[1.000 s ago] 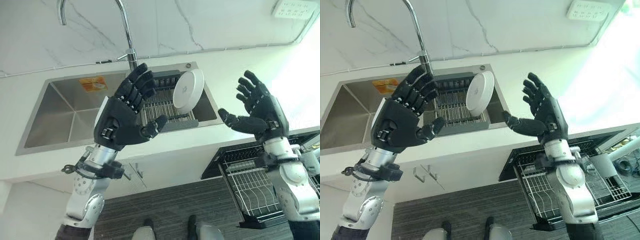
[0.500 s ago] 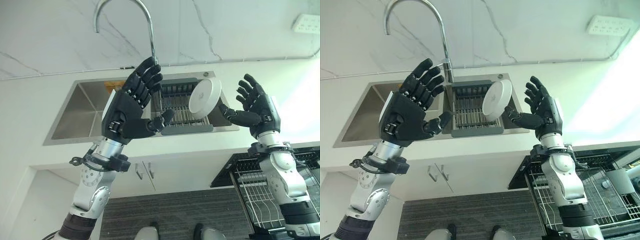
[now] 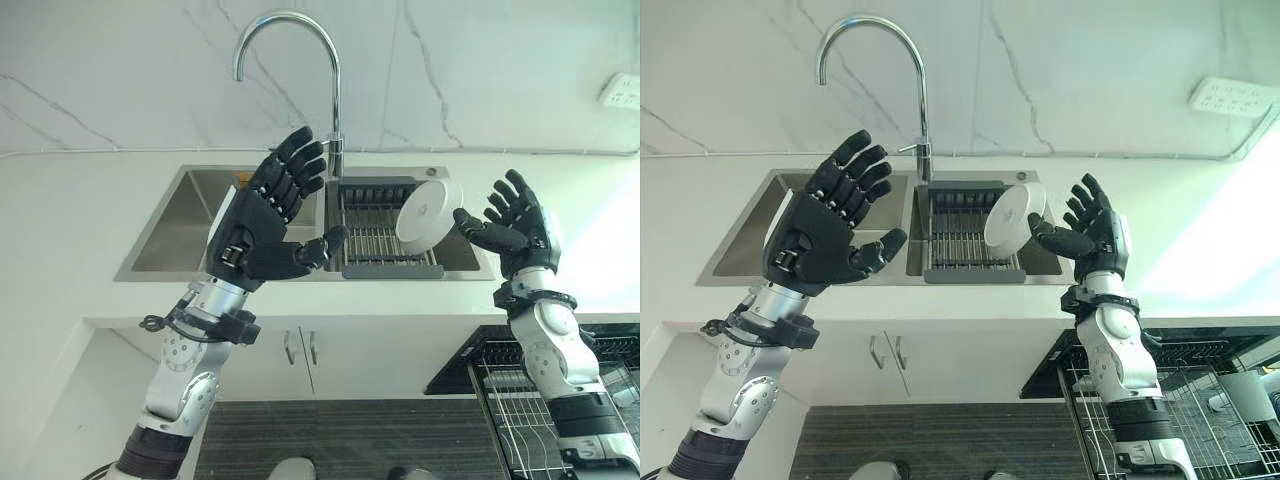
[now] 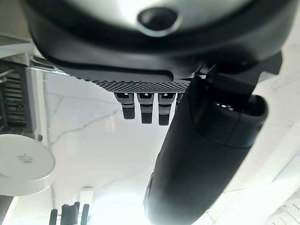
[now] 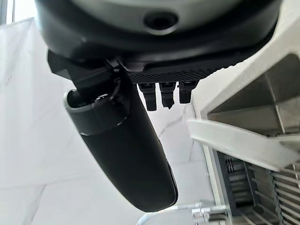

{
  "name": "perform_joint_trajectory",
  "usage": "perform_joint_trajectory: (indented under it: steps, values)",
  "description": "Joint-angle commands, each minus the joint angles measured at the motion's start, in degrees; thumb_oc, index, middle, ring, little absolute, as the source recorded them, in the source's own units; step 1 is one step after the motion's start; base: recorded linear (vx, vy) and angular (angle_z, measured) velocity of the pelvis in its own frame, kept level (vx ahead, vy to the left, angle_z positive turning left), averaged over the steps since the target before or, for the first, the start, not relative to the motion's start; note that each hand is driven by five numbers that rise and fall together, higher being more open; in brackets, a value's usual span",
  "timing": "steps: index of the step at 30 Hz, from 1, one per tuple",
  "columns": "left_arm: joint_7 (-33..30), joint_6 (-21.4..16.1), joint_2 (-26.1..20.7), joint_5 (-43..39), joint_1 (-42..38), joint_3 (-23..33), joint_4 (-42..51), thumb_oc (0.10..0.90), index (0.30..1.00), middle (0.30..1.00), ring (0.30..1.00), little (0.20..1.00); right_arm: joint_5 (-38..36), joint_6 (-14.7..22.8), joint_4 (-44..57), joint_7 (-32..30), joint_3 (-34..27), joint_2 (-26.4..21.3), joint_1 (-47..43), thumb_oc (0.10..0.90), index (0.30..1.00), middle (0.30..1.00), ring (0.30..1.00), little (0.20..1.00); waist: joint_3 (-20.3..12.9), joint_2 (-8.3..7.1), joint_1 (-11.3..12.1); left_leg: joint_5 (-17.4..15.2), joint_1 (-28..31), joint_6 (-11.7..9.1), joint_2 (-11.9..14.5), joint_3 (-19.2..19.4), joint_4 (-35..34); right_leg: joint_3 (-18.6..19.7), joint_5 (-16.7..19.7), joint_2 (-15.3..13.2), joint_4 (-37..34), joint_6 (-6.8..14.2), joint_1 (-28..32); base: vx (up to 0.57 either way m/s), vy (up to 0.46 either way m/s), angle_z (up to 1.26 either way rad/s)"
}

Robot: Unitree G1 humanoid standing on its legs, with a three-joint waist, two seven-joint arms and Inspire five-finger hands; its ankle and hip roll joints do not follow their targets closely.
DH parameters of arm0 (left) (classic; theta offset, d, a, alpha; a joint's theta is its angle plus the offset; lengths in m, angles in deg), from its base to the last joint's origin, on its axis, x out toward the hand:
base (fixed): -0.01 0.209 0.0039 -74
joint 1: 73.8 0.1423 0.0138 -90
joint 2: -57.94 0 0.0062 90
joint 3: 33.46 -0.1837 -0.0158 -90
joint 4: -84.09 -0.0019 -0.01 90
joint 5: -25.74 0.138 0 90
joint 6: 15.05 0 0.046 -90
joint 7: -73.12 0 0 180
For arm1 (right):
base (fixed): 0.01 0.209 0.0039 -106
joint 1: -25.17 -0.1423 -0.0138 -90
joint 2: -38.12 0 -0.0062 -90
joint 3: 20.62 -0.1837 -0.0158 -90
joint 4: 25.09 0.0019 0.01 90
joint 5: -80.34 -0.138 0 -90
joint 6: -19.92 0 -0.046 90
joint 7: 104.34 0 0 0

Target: Place the dishes in the dishwasher.

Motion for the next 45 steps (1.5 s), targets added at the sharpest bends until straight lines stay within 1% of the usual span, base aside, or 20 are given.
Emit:
perform_joint_trajectory:
  steps: [1,3,6,7,8,10,13,28,33,35,40,41,45]
  values:
    - [1.11,-3.88,-0.97,-2.26,-4.66,1.26,2.88,0.8,0.9,0.9,0.9,0.9,-1.35,4.31,1.29,-0.69,-3.92,-2.74,-7.1,0.8,0.9,0.9,0.9,0.9,-5.08,-0.89,0.18,-5.57,2.41,-0.51,1.91,0.82,1.16,0.86,-1.31,-1.12,-1.99,3.38,2.15,0.0,0.0,0.0]
    - [1.13,-3.86,-1.05,-2.32,-4.69,1.28,2.72,0.8,0.9,0.9,0.9,0.9,-1.51,3.79,0.9,-1.26,-4.1,-2.78,-7.28,0.8,0.9,0.9,0.9,0.9,-5.15,-0.89,0.16,-5.73,2.58,-0.47,1.87,0.89,1.16,0.93,-1.46,-1.05,-1.99,3.33,2.35,0.02,0.003,0.0]
    - [1.14,-3.6,-1.18,-2.48,-4.81,1.28,2.29,0.8,0.9,0.9,0.9,0.9,-2.95,1.56,-0.37,-0.67,-3.84,-2.79,-7.33,0.8,0.9,0.9,0.9,0.9,-5.44,-0.85,0.13,-5.85,2.66,-0.44,1.81,1.0,1.16,1.14,-1.64,-0.94,-1.99,3.27,2.44,0.01,0.004,0.0]
    - [1.04,-3.54,-1.2,-2.51,-4.97,1.13,2.11,0.8,0.9,0.9,0.9,0.9,-4.99,0.56,-1.4,0.21,-3.47,-2.85,-7.54,0.8,0.9,0.9,0.9,0.9,-5.52,-0.9,0.17,-5.88,2.73,-0.44,1.76,1.03,1.16,1.15,-1.69,-0.87,-1.99,3.23,2.53,0.0,0.0,0.0]
    - [1.01,-3.51,-1.03,-2.36,-5.17,0.88,1.86,0.8,0.9,0.9,0.9,0.9,-10.2,-0.46,-2.74,2.47,-3.16,-2.45,-7.78,0.8,0.9,0.9,0.9,0.9,-5.52,-0.95,0.28,-5.87,2.78,-0.52,1.79,1.09,1.16,1.08,-1.76,-0.86,-1.99,3.21,2.65,0.0,0.0,0.0]
    - [1.18,-3.2,-0.94,-2.54,-5.68,0.64,1.46,0.8,0.9,0.9,0.9,0.9,-15.03,-1.85,-5.29,5.73,-3.08,-1.67,-7.96,0.8,0.9,0.9,0.9,0.9,-5.67,-1.1,0.54,-5.99,2.87,-0.59,1.78,1.02,1.16,0.75,-1.94,-0.88,-1.99,3.16,2.88,0.0,0.0,0.0]
    - [1.43,-3.02,-1.36,-3.01,-5.7,0.7,0.99,0.8,0.9,0.9,0.9,0.9,-17.56,-2.68,-8.07,7.09,-3.21,-2.2,-8.59,0.8,0.9,0.9,0.9,0.9,-6.1,-1.35,0.79,-6.11,3.01,-0.74,1.77,0.93,1.16,0.46,-2.14,-0.82,-1.99,3.11,3.16,0.0,0.0,0.0]
    - [0.55,-2.5,-2.33,-3.52,-5.97,0.92,0.56,0.8,0.9,0.9,0.9,0.9,-18.66,-4.15,-12.8,6.85,-2.03,-3.34,-11.5,0.8,0.9,0.9,0.9,0.9,-6.44,-1.13,1.2,-6.11,2.98,-0.87,1.73,0.75,1.16,0.76,-2.56,-0.49,-1.99,2.83,3.32,0.0,0.0,0.0]
    - [0.15,-2.74,-2.51,-3.54,-6.04,0.64,0.39,0.8,0.9,0.9,0.9,0.9,-19.01,-4.34,-15.68,6.95,-1.5,-3.69,-12.21,0.8,0.9,0.9,0.9,0.9,-6.59,-1.07,1.43,-6.09,2.97,-0.96,1.75,0.71,1.16,0.61,-2.65,-0.54,-1.99,2.81,3.39,0.0,0.0,0.0]
    - [-0.05,-2.59,-2.56,-3.52,-6.56,0.6,-0.18,0.8,0.9,0.9,0.9,0.9,-20.15,-5.1,-18.24,7.23,-1.45,-4.26,-13.46,0.8,0.9,0.9,0.9,0.9,-6.62,-1.13,1.64,-6.12,3.0,-1.02,1.67,0.62,1.16,0.58,-2.79,-0.45,-1.99,2.74,3.53,0.0,0.0,0.0]
    - [-0.05,-2.72,-3.01,-3.74,-6.51,0.47,-0.87,0.8,0.9,0.9,0.9,0.9,-20.65,-5.02,-21.73,7.56,-1.36,-5.31,-14.38,0.8,0.9,0.9,0.9,0.9,-6.77,-1.13,2.06,-6.12,3.05,-1.06,1.55,0.33,1.16,0.28,-2.85,-0.46,-1.99,2.69,3.73,-0.01,0.0,0.07]
    - [-0.36,-2.29,-3.07,-3.74,-6.57,0.64,-0.75,0.8,0.9,0.9,0.9,0.9,-20.79,-5.06,-23.0,7.8,-1.44,-5.67,-14.99,0.8,0.9,0.9,0.9,0.9,-6.81,-1.13,2.23,-6.14,3.06,-1.1,1.49,0.16,1.16,0.23,-2.92,-0.46,-1.99,2.69,3.79,-0.01,-0.004,0.15]
    - [-0.58,-2.41,-3.31,-3.88,-6.45,0.62,-0.77,0.8,0.9,0.9,0.9,0.9,-20.82,-5.53,-23.89,7.84,-1.19,-6.25,-15.6,0.8,0.9,0.9,0.9,0.9,-6.9,-1.05,2.44,-6.1,3.04,-1.12,1.45,0.06,1.16,0.09,-2.99,-0.52,-1.99,2.66,3.85,0.0,0.0,0.03]
